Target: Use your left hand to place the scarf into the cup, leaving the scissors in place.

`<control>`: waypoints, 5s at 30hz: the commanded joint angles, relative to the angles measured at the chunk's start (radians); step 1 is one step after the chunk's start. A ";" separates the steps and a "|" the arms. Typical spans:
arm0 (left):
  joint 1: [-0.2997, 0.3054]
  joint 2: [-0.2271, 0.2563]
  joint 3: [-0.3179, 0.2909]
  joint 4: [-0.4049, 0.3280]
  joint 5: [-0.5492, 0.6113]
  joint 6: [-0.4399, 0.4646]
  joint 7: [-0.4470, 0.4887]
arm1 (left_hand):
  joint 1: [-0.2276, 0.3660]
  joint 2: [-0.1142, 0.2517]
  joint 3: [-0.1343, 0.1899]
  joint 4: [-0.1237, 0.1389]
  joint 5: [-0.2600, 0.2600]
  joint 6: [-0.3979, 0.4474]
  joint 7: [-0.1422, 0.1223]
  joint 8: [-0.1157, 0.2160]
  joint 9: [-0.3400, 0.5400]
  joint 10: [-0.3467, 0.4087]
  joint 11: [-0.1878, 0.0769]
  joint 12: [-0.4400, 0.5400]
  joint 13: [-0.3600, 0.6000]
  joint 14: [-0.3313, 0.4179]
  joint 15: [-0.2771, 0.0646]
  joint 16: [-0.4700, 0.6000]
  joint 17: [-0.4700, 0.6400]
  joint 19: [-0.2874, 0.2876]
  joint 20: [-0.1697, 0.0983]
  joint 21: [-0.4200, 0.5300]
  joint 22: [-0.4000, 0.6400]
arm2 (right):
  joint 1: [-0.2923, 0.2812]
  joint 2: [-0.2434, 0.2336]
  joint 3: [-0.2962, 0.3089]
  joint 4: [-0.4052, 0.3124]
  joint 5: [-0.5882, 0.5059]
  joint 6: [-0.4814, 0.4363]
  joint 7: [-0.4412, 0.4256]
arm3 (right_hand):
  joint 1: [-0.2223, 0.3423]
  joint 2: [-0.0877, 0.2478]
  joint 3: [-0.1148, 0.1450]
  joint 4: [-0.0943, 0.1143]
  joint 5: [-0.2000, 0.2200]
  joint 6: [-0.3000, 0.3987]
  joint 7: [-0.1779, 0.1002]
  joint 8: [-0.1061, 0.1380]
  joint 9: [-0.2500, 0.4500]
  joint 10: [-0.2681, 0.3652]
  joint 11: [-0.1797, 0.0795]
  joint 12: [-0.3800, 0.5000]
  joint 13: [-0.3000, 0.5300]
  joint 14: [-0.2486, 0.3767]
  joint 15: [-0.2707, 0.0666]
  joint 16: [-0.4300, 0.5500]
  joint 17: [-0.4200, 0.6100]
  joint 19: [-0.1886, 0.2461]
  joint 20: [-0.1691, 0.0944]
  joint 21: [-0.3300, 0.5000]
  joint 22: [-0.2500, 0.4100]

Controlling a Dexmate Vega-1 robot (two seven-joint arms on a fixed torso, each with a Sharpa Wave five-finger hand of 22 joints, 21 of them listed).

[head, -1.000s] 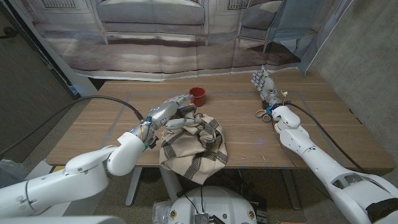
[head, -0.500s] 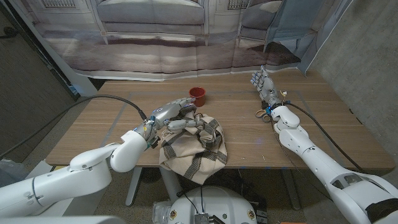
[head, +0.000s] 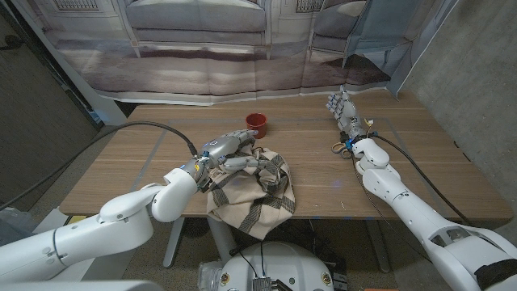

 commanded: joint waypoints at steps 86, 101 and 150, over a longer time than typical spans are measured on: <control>-0.294 -0.234 0.424 0.054 0.483 0.401 -0.499 | 0.090 0.017 -0.006 -0.037 0.025 0.008 -0.009 0.004 0.004 -0.010 -0.005 0.001 0.005 0.004 0.006 0.002 0.004 0.027 0.003 -0.012 0.002 | 0.053 0.032 -0.012 0.075 0.009 0.006 0.048 | -0.005 0.010 -0.010 -0.006 -0.004 0.017 0.001 -0.001 0.005 0.005 0.001 -0.004 0.003 0.010 0.007 -0.006 0.002 -0.023 0.027 -0.008 0.006; -0.328 -0.279 0.472 0.080 0.527 0.476 -0.565 | 0.108 0.021 -0.006 -0.044 0.027 0.008 -0.003 0.004 0.004 -0.012 0.005 0.000 0.005 0.005 0.010 0.002 0.004 0.042 0.004 -0.009 0.003 | 0.048 0.031 -0.011 0.054 0.015 -0.029 0.022 | -0.003 0.007 -0.015 -0.013 -0.005 0.016 -0.003 -0.003 0.006 0.006 0.005 -0.003 0.003 0.020 0.014 -0.003 0.001 0.039 0.113 0.012 0.004; -0.362 -0.402 0.568 0.176 0.792 0.629 -0.642 | 0.577 0.208 0.125 -0.110 -0.039 0.036 0.041 0.022 0.017 0.044 0.018 0.019 0.013 0.147 0.009 0.027 0.010 0.411 0.005 0.068 0.009 | 0.045 0.023 0.000 0.054 0.032 -0.026 0.047 | 0.004 0.008 -0.018 -0.022 -0.007 0.020 -0.004 -0.004 0.006 0.012 0.004 -0.002 0.004 0.038 0.004 -0.002 0.001 0.104 0.143 0.023 0.002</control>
